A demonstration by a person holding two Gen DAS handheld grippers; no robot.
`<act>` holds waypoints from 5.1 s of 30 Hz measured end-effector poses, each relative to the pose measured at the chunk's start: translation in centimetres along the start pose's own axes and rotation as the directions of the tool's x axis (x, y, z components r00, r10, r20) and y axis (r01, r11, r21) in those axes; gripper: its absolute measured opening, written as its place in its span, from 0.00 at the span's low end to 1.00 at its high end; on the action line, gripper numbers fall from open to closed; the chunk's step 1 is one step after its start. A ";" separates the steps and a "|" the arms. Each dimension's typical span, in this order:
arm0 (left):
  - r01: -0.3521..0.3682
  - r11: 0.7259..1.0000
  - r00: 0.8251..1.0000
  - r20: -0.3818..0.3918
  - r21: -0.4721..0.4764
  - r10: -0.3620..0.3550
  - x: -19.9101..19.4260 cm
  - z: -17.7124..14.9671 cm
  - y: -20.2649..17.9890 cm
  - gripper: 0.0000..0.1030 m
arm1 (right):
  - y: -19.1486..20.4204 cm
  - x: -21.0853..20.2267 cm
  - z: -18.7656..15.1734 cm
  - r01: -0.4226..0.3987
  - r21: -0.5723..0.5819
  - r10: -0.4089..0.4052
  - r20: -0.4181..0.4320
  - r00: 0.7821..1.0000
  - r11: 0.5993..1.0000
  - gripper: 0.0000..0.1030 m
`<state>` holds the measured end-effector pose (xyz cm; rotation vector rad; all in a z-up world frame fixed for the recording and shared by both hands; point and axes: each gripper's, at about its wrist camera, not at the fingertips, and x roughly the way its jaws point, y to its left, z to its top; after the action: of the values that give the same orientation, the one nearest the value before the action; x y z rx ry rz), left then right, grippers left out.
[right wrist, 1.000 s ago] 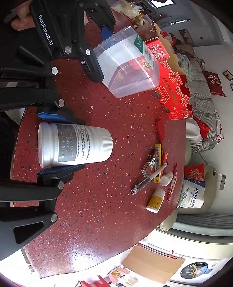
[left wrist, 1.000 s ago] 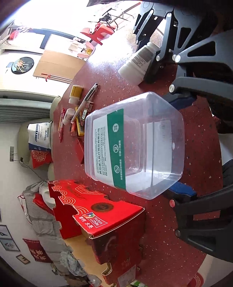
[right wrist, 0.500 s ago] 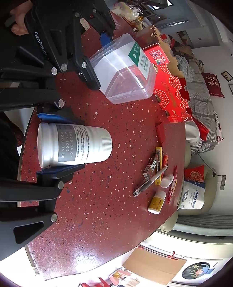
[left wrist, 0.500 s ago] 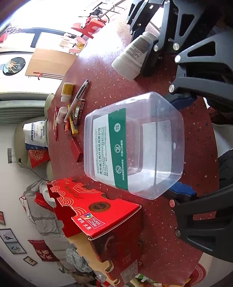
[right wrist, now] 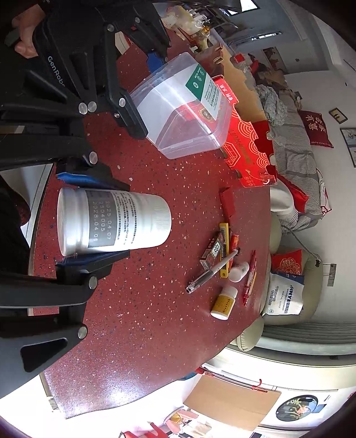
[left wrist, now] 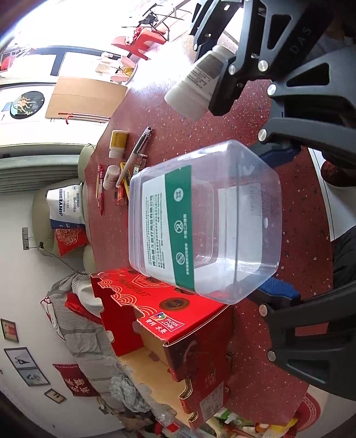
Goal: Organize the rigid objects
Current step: 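Carry the clear box and white bottle toward the red cardboard fruit box with both grippers, then lower the clear box and white bottle into the cardboard box and open both grippers, then withdraw both grippers from the cardboard box back over the table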
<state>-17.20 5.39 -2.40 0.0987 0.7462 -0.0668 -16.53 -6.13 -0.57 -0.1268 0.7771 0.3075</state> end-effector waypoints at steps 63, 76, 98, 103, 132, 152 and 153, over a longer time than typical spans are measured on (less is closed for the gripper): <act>0.022 0.998 0.995 0.094 0.057 -0.027 -5.0 1.0 0.7 0.68 | -0.7 -1.2 0.2 -0.042 0.060 0.035 0.104 0.994 0.997 0.39; -0.119 0.977 0.983 0.118 -0.177 0.141 -6.8 10.2 11.3 0.68 | 4.1 -2.6 10.8 -0.143 -0.076 0.156 0.216 0.964 0.987 0.39; -0.215 0.913 0.975 -0.133 -0.347 0.179 2.7 10.7 23.2 0.68 | 15.6 11.5 21.4 -0.249 -0.229 0.255 -0.005 0.967 0.941 0.40; -0.196 0.918 0.973 -0.184 -0.344 0.139 4.6 10.5 23.5 0.68 | 16.3 14.3 21.4 -0.240 -0.247 0.226 -0.082 0.971 0.939 0.40; 0.067 0.992 0.998 0.005 -0.107 -0.066 -2.0 10.1 5.8 0.79 | -3.1 5.1 9.3 -0.051 0.035 0.050 0.037 0.998 0.998 0.76; -0.007 1.000 0.975 -0.223 -0.029 0.000 12.8 12.5 0.7 0.79 | -12.7 11.3 9.7 -0.070 -0.015 0.068 -0.106 0.992 0.997 0.65; -0.007 1.000 0.976 -0.220 -0.030 0.000 13.1 12.7 0.8 0.79 | -13.6 11.2 9.7 -0.072 0.011 0.073 -0.093 0.993 0.997 0.65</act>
<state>1.02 4.40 -2.00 0.0792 0.9682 -0.0416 1.81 -14.27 -1.56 -0.1068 0.8763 0.3697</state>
